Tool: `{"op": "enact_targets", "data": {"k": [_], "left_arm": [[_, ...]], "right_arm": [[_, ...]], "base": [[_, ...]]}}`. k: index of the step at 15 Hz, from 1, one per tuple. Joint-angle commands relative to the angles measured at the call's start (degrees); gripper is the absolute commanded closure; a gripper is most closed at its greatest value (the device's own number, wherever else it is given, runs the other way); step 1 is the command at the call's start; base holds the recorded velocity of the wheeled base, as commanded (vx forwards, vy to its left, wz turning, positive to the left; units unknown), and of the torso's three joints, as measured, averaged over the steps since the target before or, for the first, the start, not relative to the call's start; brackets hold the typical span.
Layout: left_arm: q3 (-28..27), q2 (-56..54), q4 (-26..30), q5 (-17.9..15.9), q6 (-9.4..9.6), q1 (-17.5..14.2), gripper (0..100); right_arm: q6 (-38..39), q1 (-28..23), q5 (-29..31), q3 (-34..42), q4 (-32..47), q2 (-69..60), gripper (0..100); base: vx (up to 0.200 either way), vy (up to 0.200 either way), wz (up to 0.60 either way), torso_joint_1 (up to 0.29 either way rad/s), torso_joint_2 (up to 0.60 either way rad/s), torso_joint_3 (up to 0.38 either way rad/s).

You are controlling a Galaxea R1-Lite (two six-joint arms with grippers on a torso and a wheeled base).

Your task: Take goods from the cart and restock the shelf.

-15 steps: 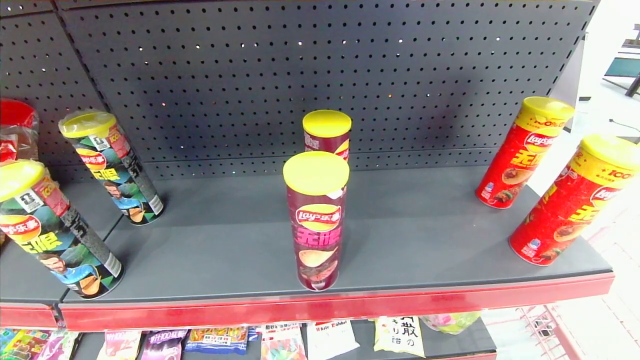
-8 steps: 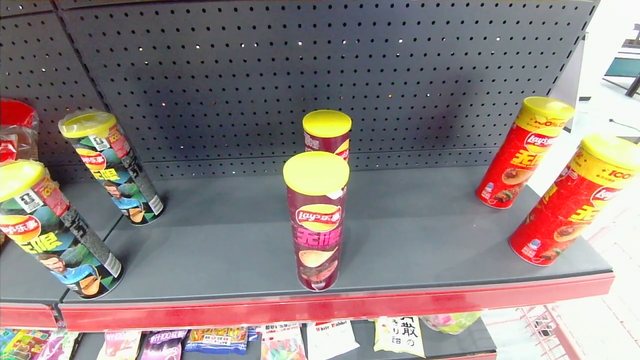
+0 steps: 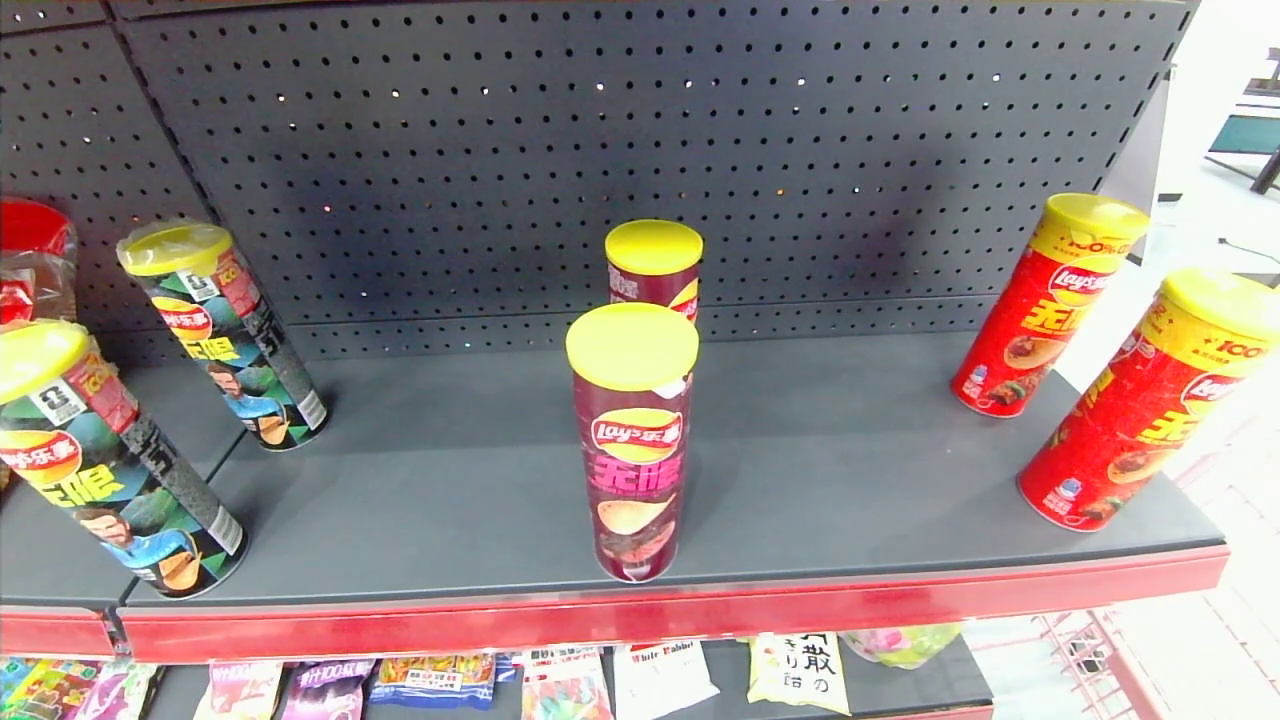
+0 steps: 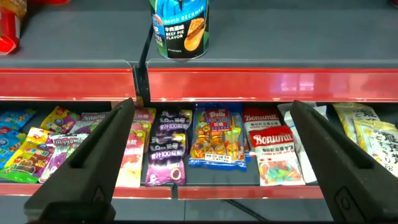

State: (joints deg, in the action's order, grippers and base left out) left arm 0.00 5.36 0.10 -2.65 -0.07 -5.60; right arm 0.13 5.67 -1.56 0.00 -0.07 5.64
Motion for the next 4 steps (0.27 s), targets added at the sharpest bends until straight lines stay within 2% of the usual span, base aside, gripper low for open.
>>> {"op": "enact_targets", "data": {"k": [1, 4], "left_arm": [[0.0, 0.0, -0.01, 0.01, -0.01, -0.03, 0], [0.0, 0.09, -0.01, 0.01, -0.01, -0.03, 0]], "right_arm": [[-0.05, 0.04, -0.02, 0.0, -0.01, 0.07, 0], [0.04, -0.04, 0.15, 0.0, -0.01, 0.07, 0]], "base": [[0.0, 0.0, 0.0, 0.0, 0.0, 0.0], [0.0, 0.0, 0.0, 0.0, 0.0, 0.0]]}}
